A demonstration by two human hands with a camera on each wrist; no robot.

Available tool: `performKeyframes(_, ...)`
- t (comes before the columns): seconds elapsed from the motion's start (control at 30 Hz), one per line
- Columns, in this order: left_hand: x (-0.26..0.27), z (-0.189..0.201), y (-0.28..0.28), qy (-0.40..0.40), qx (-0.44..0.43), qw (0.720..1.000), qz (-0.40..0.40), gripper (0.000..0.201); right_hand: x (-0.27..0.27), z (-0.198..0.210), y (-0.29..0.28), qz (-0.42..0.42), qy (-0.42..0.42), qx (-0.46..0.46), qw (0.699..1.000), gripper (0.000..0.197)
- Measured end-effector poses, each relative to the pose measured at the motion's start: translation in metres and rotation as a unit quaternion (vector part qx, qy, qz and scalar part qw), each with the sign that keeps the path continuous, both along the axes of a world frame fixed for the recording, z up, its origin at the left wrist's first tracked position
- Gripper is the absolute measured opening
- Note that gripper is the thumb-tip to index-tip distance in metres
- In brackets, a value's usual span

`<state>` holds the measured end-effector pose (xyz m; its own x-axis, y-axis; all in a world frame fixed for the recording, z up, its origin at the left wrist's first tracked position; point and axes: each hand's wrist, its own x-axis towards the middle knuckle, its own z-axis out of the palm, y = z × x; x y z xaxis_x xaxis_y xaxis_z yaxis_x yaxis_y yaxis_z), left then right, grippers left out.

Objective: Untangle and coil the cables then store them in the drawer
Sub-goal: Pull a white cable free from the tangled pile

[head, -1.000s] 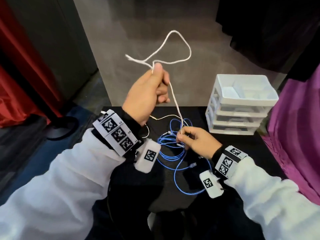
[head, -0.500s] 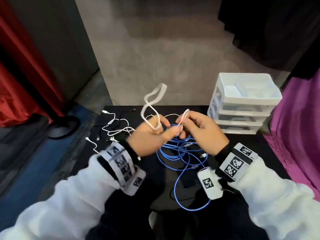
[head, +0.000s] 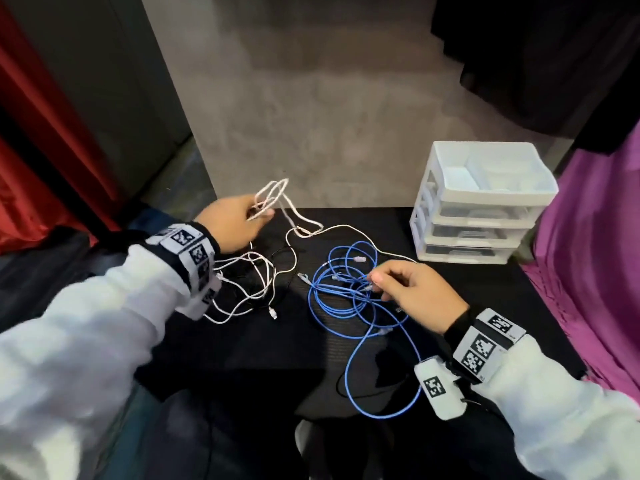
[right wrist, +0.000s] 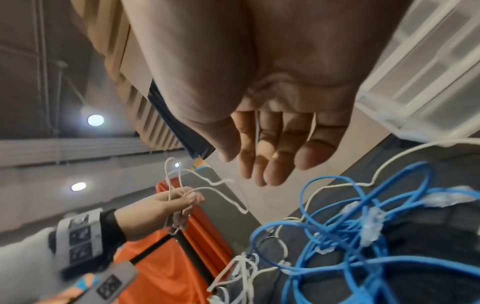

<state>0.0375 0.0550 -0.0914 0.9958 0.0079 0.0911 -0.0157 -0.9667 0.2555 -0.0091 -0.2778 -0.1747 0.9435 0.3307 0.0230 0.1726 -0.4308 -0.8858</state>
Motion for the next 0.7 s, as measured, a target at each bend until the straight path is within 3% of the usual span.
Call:
performKeyframes(0.03, 0.01, -0.008, 0.01, 0.033, 0.023, 0.999, 0.011, 0.033, 0.002, -0.007, -0.004, -0.008, -0.01, -0.019, 1.0, 0.018)
performKeyframes(0.17, 0.024, -0.064, 0.034, 0.199, 0.037, 0.979, 0.002, 0.087, 0.01, -0.036, -0.026, -0.068, 0.009, -0.017, 0.998, 0.02)
performKeyframes(0.23, 0.021, -0.086, 0.038, 0.237, 0.076, 0.968, 0.012, 0.094, 0.018, -0.054, -0.043, -0.119, 0.013, -0.009, 0.993, 0.021)
performKeyframes(0.3, 0.015, -0.1, 0.037, 0.183, 0.09, 0.979, 0.026, 0.088, 0.025, -0.073, -0.061, -0.169, 0.013, -0.038, 0.985, 0.022)
performKeyframes(0.37, 0.004, -0.106, 0.027, 0.013, 0.057, 0.998, 0.004, 0.072, 0.031, -0.085, -0.075, -0.197, 0.022, -0.069, 0.978, 0.023)
performKeyframes(0.43, -0.014, -0.111, 0.006, -0.155, -0.022, 0.984, -0.082, 0.05, 0.036, -0.091, -0.08, -0.195, 0.031, -0.105, 0.975, 0.031)
performKeyframes(0.47, -0.025, -0.11, -0.01, -0.186, -0.064, 0.972, -0.129, 0.041, 0.04, -0.093, -0.08, -0.177, 0.036, -0.131, 0.975, 0.037)
performKeyframes(0.57, -0.058, -0.12, -0.062, -0.136, -0.151, 0.957, -0.206, 0.023, 0.049, -0.102, -0.075, -0.1, 0.076, -0.267, 0.956, 0.038)
performKeyframes(0.7, -0.091, -0.149, -0.124, 0.011, -0.161, 0.952, -0.259, 0.027, 0.05, -0.098, -0.07, -0.144, 0.119, -0.401, 0.897, 0.012)
